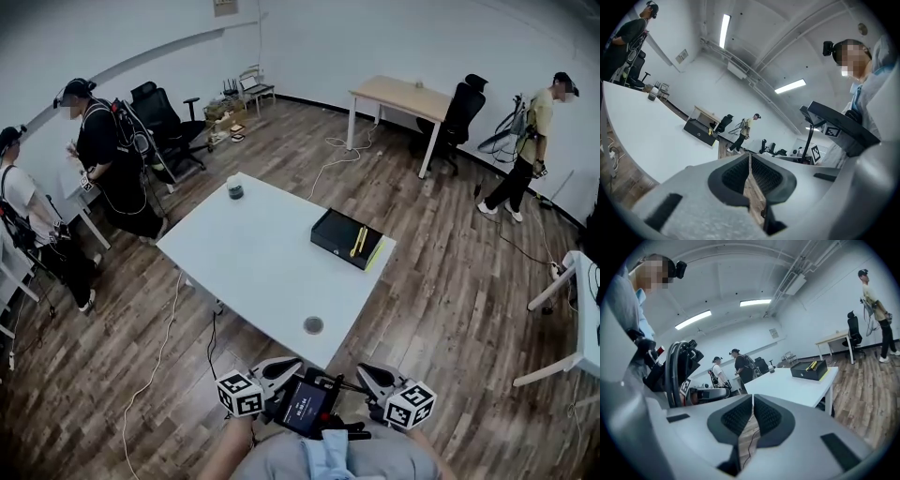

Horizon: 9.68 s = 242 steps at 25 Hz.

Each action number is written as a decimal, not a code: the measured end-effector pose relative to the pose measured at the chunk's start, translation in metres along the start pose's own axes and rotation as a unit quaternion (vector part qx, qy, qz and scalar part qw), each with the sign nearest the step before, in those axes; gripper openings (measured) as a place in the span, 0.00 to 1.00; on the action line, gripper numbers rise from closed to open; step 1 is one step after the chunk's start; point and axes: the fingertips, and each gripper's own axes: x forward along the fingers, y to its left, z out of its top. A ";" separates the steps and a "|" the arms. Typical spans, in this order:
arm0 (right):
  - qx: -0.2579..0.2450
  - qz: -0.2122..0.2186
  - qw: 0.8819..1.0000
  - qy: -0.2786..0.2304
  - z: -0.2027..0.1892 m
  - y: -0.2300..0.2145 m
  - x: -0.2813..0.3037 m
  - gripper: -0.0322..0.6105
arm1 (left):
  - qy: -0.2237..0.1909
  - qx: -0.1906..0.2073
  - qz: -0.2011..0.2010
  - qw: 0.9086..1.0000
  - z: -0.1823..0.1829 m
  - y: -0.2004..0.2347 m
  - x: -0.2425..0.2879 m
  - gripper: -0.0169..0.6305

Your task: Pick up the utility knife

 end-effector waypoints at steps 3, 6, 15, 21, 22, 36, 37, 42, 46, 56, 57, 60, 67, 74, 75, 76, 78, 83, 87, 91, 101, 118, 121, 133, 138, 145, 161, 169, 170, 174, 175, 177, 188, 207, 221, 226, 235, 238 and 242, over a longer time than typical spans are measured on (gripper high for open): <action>0.029 -0.014 0.999 -0.006 -0.002 -0.014 -0.002 0.10 | 0.000 -0.010 -0.011 1.000 0.000 0.004 0.011 0.05; 0.053 -0.030 0.998 -0.014 -0.001 -0.029 -0.004 0.10 | 0.015 -0.012 -0.020 1.000 -0.006 0.008 0.024 0.05; 0.032 -0.021 0.999 0.000 0.026 -0.078 0.021 0.10 | 0.007 -0.021 -0.011 1.000 0.011 0.032 0.071 0.05; 0.012 0.001 1.000 0.022 0.053 -0.134 0.033 0.10 | 0.008 -0.017 -0.004 1.000 0.031 0.051 0.137 0.05; 0.012 0.006 1.000 0.024 0.058 -0.145 0.034 0.10 | 0.008 -0.017 -0.003 1.000 0.034 0.052 0.151 0.05; -0.016 0.061 0.998 0.029 0.138 -0.266 0.027 0.10 | 0.009 0.005 0.039 0.999 0.067 0.059 0.283 0.05; -0.017 0.063 0.997 0.028 0.140 -0.272 0.025 0.10 | 0.009 0.006 0.042 0.999 0.066 0.058 0.288 0.05; -0.008 0.068 0.997 0.019 0.146 -0.297 0.019 0.10 | 0.001 0.015 0.069 0.997 0.067 0.058 0.306 0.05; -0.014 0.079 0.996 0.026 0.146 -0.299 0.019 0.10 | -0.002 0.010 0.085 0.996 0.067 0.063 0.312 0.05; -0.019 0.069 0.997 0.024 0.154 -0.314 0.030 0.10 | -0.024 0.026 0.114 0.993 0.102 0.097 0.321 0.05; -0.018 0.067 0.997 0.023 0.155 -0.315 0.030 0.10 | -0.025 0.029 0.123 0.992 0.108 0.104 0.321 0.05; -0.015 0.061 0.998 0.020 0.155 -0.319 0.030 0.10 | -0.015 0.047 0.132 0.990 0.122 0.118 0.327 0.05; -0.005 0.043 0.999 0.015 0.150 -0.328 0.027 0.10 | 0.029 0.100 0.140 0.985 0.128 0.132 0.340 0.05; 0.005 0.030 1.000 0.009 0.152 -0.334 0.021 0.10 | 0.075 0.125 0.167 0.975 0.132 0.159 0.344 0.06; 0.007 0.027 1.000 0.008 0.152 -0.335 0.020 0.10 | 0.079 0.127 0.171 0.974 0.134 0.162 0.345 0.06; 0.009 0.024 1.000 0.007 0.151 -0.337 0.018 0.10 | 0.083 0.130 0.175 0.972 0.135 0.166 0.346 0.06; 0.013 0.021 1.000 0.006 0.148 -0.339 0.016 0.10 | 0.089 0.133 0.187 0.969 0.137 0.174 0.349 0.06; 0.021 0.015 1.000 0.007 0.146 -0.343 0.014 0.10 | 0.106 0.134 0.207 0.963 0.141 0.192 0.359 0.26; 0.023 0.012 1.000 0.009 0.145 -0.348 0.012 0.10 | 0.126 0.140 0.225 0.956 0.138 0.206 0.366 0.26; 0.028 0.006 1.000 0.008 0.145 -0.354 0.009 0.10 | 0.159 0.148 0.247 0.944 0.128 0.219 0.374 0.26; 0.036 -0.004 0.999 0.013 0.143 -0.370 0.003 0.10 | 0.211 0.139 0.288 0.924 0.101 0.250 0.390 0.27; 0.046 -0.015 0.999 0.022 0.145 -0.388 0.010 0.10 | 0.304 0.120 0.322 0.888 0.067 0.290 0.393 0.27; 0.048 -0.018 0.998 0.022 0.146 -0.388 0.012 0.10 | 0.312 0.115 0.323 0.886 0.066 0.292 0.391 0.27; 0.055 -0.016 0.998 0.019 0.148 -0.391 0.013 0.10 | 0.309 0.081 0.326 0.890 0.062 0.292 0.392 0.26; 0.060 -0.018 0.998 0.018 0.144 -0.390 0.011 0.10 | 0.342 0.074 0.322 0.879 0.063 0.293 0.392 0.26; 0.063 -0.019 0.998 0.018 0.142 -0.390 0.008 0.10 | 0.397 0.059 0.292 0.868 0.064 0.294 0.396 0.26; 0.071 -0.029 0.997 0.021 0.137 -0.395 0.007 0.10 | 0.404 0.111 0.281 0.863 0.071 0.296 0.394 0.28; 0.071 -0.029 0.997 0.024 0.136 -0.393 0.009 0.10 | 0.401 0.152 0.278 0.860 0.071 0.306 0.408 0.28; 0.071 -0.029 0.997 0.024 0.136 -0.393 0.008 0.10 | 0.402 0.155 0.280 0.858 0.072 0.307 0.408 0.28; 0.071 -0.033 0.997 0.023 0.134 -0.395 0.008 0.10 | 0.394 0.143 0.285 0.862 0.071 0.311 0.409 0.28; 0.071 -0.033 0.997 0.023 0.134 -0.395 0.009 0.10 | 0.392 0.134 0.286 0.864 0.072 0.310 0.410 0.28; 0.072 -0.033 0.997 0.023 0.134 -0.394 0.009 0.10 | 0.390 0.117 0.285 0.868 0.073 0.309 0.412 0.28; 0.073 -0.031 0.997 0.021 0.132 -0.395 0.010 0.10 | 0.385 0.086 0.291 0.872 0.070 0.309 0.414 0.25; 0.064 -0.019 0.997 0.023 0.136 -0.392 0.005 0.10 | 0.314 0.116 0.294 0.895 0.077 0.291 0.412 0.23; 0.040 -0.001 0.999 0.020 0.147 -0.383 0.011 0.10 | 0.262 0.119 0.293 0.912 0.108 0.264 0.405 0.23; 0.036 0.002 0.999 0.020 0.150 -0.378 0.015 0.10 | 0.245 0.121 0.296 0.916 0.118 0.255 0.392 0.23; 0.031 0.011 0.999 0.019 0.151 -0.375 0.016 0.10 | 0.197 0.150 0.299 0.922 0.137 0.225 0.379 0.23; 0.030 0.012 0.999 0.019 0.150 -0.376 0.016 0.10 | 0.182 0.171 0.296 0.922 0.145 0.212 0.378 0.23; 0.028 0.017 0.999 0.019 0.150 -0.374 0.016 0.10 | 0.162 0.190 0.294 0.923 0.155 0.193 0.377 0.23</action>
